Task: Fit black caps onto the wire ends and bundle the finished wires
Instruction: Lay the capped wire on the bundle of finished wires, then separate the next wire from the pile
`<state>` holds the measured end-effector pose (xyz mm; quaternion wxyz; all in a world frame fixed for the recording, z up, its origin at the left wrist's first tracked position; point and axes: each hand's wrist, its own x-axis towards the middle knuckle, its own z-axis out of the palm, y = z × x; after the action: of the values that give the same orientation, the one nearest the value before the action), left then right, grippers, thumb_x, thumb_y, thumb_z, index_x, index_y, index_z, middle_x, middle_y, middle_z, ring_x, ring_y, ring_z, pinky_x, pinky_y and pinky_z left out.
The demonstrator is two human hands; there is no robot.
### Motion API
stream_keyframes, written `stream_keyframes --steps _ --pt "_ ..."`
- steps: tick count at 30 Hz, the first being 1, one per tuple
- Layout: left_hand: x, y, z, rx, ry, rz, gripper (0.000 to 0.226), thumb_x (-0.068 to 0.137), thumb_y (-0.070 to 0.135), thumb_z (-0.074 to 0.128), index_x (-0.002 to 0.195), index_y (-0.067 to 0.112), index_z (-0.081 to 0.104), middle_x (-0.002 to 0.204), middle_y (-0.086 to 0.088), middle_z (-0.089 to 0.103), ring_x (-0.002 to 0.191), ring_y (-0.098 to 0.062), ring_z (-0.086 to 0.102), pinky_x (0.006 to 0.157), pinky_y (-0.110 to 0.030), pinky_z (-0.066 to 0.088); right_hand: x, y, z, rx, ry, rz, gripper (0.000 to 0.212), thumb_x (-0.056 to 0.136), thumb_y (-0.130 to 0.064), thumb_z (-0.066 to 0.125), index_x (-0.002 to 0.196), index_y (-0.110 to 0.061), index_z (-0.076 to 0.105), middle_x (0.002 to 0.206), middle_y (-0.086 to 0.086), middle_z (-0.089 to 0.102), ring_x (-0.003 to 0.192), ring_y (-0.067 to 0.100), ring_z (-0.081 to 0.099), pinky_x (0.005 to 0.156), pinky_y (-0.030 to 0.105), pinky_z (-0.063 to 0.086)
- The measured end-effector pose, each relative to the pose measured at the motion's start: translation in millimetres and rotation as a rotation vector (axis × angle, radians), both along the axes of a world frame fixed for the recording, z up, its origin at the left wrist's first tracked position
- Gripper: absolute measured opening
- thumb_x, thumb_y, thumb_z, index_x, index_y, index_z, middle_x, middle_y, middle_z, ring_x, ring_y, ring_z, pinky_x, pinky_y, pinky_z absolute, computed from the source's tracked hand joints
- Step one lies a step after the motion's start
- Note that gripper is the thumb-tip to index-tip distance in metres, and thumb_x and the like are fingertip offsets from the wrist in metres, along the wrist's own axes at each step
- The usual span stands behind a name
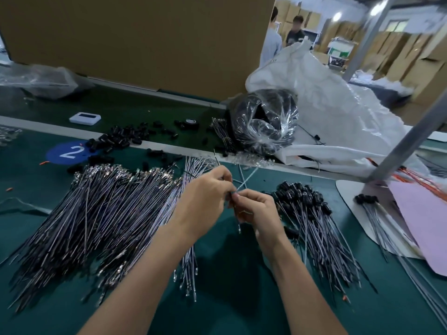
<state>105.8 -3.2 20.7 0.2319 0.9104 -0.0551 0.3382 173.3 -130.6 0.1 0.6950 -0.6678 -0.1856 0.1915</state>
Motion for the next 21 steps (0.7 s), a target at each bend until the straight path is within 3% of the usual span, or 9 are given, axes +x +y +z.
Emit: stream_keyframes --steps 4,6,9,12,14,16,21 --pt "4.6 -5.7 -7.2 -0.085 -0.042 0.027 0.031 0.079 -0.012 0.061 0.104 0.004 0.072 0.095 -0.007 0.069 0.079 -0.029 0.067 0.070 -0.044 0.056 1.0 -2.3 -0.1 0.015 0.021 0.066 0.023 0.090 -0.010 0.064 0.069 -0.015 0.073 0.069 0.007 0.066 0.061 0.014 0.057 0.064 0.029 0.042" --pt "5.7 -7.9 -11.0 -0.190 -0.058 0.042 0.044 0.079 -0.014 0.057 0.114 0.010 0.068 0.098 -0.001 0.069 0.083 -0.020 0.069 0.077 -0.038 0.058 -0.7 -1.8 -0.8 0.020 -0.002 0.099 0.020 0.091 -0.010 0.063 0.073 -0.013 0.071 0.072 0.011 0.063 0.063 0.017 0.057 0.065 0.030 0.044" --pt "7.2 -9.4 -9.5 -0.664 -0.095 0.064 0.044 0.086 -0.008 0.060 0.120 0.019 0.060 0.107 0.006 0.066 0.080 -0.005 0.071 0.073 -0.022 0.058 -1.3 -1.5 0.1 0.014 -0.027 0.105 0.017 0.091 -0.007 0.063 0.075 -0.010 0.069 0.072 0.010 0.062 0.063 0.018 0.058 0.064 0.029 0.047" --pt "8.9 -3.1 -7.3 -1.194 -0.035 0.075 0.042 0.086 0.007 0.071 0.125 0.014 0.056 0.116 0.004 0.066 0.080 -0.013 0.074 0.072 -0.029 0.059 -3.2 -1.3 0.2 -0.036 -0.061 0.144 0.016 0.090 -0.004 0.065 0.074 -0.007 0.066 0.066 0.005 0.062 0.057 0.017 0.063 0.060 0.023 0.052" --pt "8.0 2.3 -6.4 -1.403 -0.011 0.041 0.031 0.086 0.003 0.070 0.116 0.003 0.064 0.099 -0.003 0.075 0.078 -0.019 0.074 0.068 -0.026 0.059 -4.4 -0.6 -0.7 -0.080 -0.085 0.149 0.016 0.089 -0.002 0.066 0.074 -0.007 0.065 0.063 0.001 0.063 0.056 0.017 0.064 0.058 0.022 0.053" --pt "4.7 4.3 -5.3 -1.483 0.017 -0.008 0.019 0.086 0.000 0.068 0.105 -0.002 0.069 0.085 -0.008 0.076 0.076 -0.021 0.074 0.064 -0.023 0.058 -3.8 -0.6 -1.5 -0.102 -0.101 0.131 0.015 0.087 -0.002 0.068 0.073 -0.008 0.066 0.062 -0.001 0.063 0.055 0.015 0.063 0.058 0.022 0.052" --pt "1.9 7.3 -5.2 -1.551 0.036 -0.052 0.012 0.084 0.000 0.069 0.096 0.000 0.070 0.084 -0.013 0.075 0.074 -0.023 0.074 0.061 -0.023 0.057 -1.6 -2.2 -1.6 -0.125 -0.146 0.107 0.013 0.084 -0.003 0.072 0.074 -0.011 0.071 0.064 0.000 0.065 0.055 0.010 0.059 0.057 0.019 0.048"
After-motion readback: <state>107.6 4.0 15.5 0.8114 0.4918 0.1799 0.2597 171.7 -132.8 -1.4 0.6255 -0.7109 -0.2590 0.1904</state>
